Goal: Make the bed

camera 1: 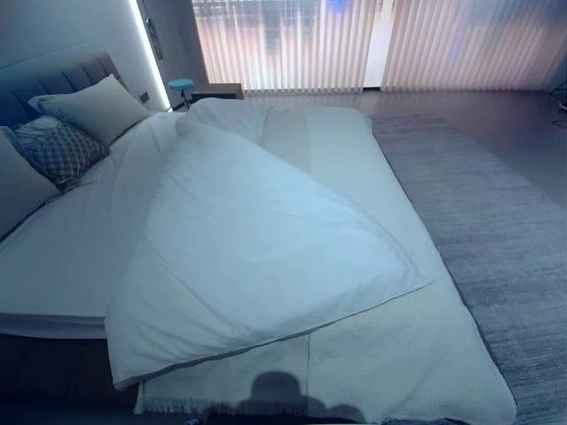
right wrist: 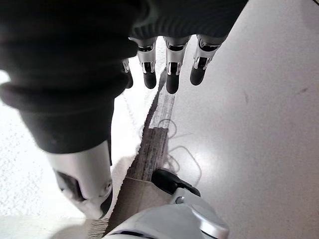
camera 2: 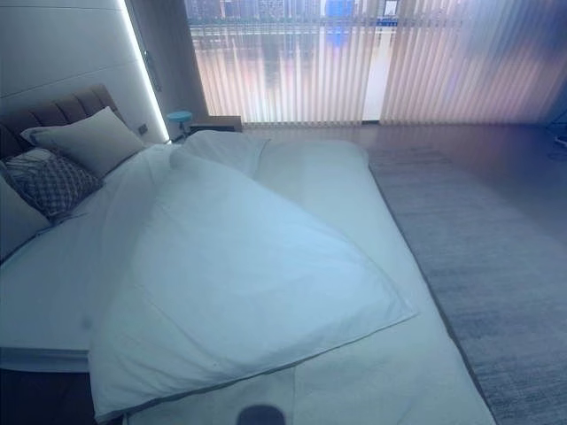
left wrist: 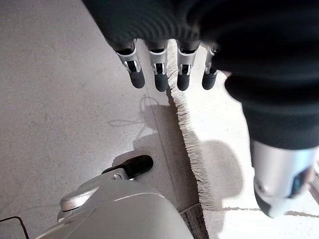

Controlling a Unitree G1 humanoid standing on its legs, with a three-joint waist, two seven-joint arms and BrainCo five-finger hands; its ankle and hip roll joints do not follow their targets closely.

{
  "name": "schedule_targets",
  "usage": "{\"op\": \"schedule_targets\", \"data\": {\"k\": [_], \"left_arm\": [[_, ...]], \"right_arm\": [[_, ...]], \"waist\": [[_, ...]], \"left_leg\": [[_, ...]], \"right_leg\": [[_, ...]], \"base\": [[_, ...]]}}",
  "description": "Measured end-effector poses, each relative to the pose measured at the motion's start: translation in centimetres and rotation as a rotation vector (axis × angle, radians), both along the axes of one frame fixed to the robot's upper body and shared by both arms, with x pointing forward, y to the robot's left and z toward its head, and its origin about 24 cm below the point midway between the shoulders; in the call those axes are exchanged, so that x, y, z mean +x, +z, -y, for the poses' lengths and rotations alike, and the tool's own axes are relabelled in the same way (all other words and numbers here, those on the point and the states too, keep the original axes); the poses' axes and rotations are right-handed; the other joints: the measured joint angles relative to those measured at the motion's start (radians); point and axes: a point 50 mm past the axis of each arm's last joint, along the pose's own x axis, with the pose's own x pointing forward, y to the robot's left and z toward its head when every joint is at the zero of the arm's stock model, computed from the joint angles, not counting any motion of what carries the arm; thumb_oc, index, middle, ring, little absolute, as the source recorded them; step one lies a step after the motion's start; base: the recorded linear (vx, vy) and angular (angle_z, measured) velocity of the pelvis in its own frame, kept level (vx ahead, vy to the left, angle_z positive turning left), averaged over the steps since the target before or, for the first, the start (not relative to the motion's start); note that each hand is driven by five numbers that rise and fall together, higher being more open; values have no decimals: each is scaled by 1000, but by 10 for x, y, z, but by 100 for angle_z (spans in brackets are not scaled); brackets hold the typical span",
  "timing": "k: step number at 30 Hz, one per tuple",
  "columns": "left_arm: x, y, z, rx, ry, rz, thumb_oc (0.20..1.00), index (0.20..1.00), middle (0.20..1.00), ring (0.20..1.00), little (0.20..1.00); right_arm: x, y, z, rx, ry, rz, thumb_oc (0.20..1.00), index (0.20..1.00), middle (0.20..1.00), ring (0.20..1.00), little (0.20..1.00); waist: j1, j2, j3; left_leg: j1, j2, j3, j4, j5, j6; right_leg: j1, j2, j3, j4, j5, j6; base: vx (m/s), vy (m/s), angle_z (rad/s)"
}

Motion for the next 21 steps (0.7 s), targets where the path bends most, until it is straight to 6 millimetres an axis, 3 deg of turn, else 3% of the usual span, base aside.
{"op": "schedule_targets", "data": {"k": [10, 14, 21], "left_arm": [[-1, 0, -1, -2, 10, -1, 1000, 1000, 1000, 1000, 1000], [-3, 0, -3, -17, 88, 10, 1000, 1000, 1000, 1000, 1000], [7, 3, -7, -42, 202, 77, 1000, 1000, 1000, 1000, 1000]], "right_arm": [[0, 0, -1, 1, 0, -2, 1000, 1000, 1000, 1000, 1000], [5, 1, 0, 5, -26, 20, 1000, 1000, 1000, 1000, 1000], [46, 10, -9, 47, -74, 182, 1000, 1000, 1000, 1000, 1000]], "waist": [[3, 1, 0], [3, 1, 4], [6, -16, 34]], "left_leg": [[-2, -2, 6, 0, 0, 1], [-3, -3, 20, 0, 0, 3], [-56, -16, 56, 0, 3, 17]], "right_leg": [[-4, 0, 5, 3, 0, 0], [-14, -1, 13, 4, 4, 3], [-88, -8, 60, 4, 39, 23]], "base": [[14, 28, -1], [-7, 71, -7], [-25, 107, -19]]}}
